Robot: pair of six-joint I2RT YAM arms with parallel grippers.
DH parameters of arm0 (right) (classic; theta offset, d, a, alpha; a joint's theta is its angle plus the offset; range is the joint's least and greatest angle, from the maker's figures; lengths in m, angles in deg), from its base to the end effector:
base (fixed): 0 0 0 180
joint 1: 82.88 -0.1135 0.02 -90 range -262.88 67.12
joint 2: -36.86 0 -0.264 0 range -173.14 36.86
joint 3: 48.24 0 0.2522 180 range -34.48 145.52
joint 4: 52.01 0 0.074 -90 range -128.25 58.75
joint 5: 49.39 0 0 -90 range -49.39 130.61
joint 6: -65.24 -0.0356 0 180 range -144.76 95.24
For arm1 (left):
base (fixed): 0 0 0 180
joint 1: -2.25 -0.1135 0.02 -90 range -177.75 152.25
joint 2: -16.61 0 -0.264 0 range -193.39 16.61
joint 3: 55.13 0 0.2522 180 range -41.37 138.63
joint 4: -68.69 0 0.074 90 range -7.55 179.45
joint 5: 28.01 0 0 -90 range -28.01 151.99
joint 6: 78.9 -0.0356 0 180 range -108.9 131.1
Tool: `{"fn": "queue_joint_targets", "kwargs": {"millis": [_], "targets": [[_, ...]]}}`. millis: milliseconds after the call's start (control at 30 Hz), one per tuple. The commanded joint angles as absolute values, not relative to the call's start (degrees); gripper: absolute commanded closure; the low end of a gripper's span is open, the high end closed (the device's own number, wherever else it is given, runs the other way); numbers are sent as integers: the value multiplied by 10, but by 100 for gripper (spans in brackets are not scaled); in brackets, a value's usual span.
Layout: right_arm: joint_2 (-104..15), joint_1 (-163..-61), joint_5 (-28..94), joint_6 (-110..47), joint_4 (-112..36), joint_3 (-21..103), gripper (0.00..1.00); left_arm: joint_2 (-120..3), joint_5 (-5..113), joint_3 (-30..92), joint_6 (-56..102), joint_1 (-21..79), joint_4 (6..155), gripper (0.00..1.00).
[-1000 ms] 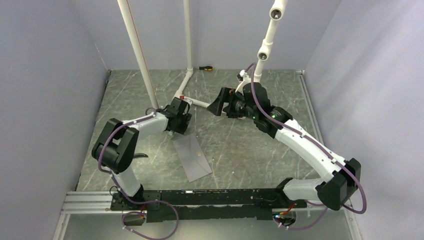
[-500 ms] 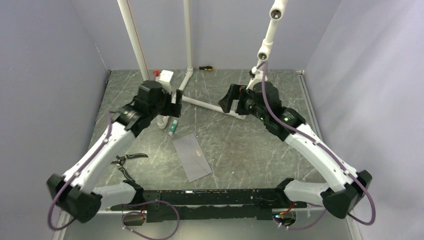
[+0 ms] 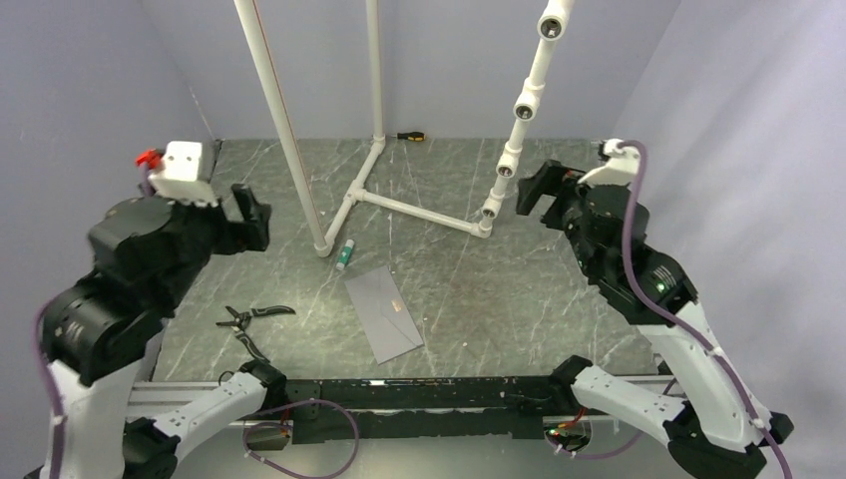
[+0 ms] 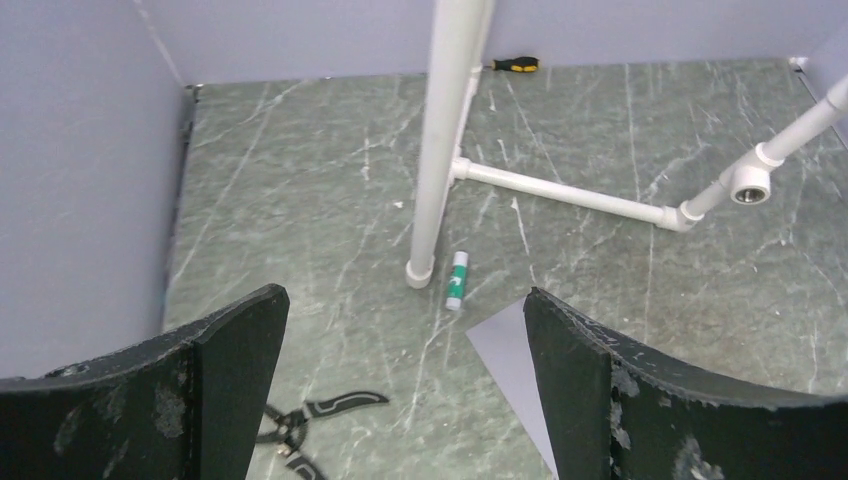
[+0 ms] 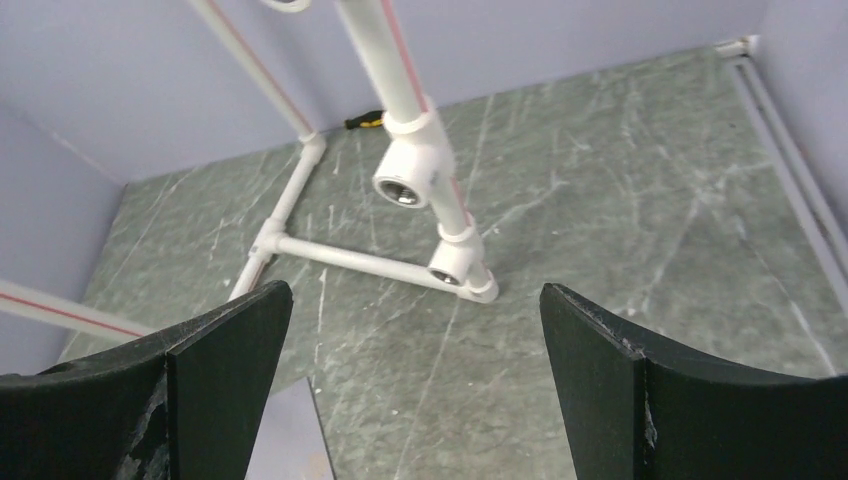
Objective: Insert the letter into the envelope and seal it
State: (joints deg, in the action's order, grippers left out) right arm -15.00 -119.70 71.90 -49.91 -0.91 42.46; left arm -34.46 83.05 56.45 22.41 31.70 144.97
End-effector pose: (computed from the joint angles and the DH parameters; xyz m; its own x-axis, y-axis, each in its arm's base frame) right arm 0.1355 0.0784 0.4571 -0.1989 0.3048 -0.9314 -0.0236 0.9486 0.3155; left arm 0.0772 -0.0289 0.5093 -0.2630 -0.0617 -0.9628 0.1082 0.9898 -0.0930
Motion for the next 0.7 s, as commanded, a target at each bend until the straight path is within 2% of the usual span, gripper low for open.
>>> {"fn": "queue_joint_targets", "kwargs": {"millis": [0, 433, 667], "targets": [[-106, -1194, 808, -528, 52, 447, 0, -318, 895, 598, 213, 319, 1539, 7], [-44, -1194, 819, -604, 135, 470, 0, -276, 892, 601, 221, 317, 1559, 7], [-55, -1194, 805, -591, 135, 478, 0, -266, 859, 590, 225, 317, 1539, 7]]}}
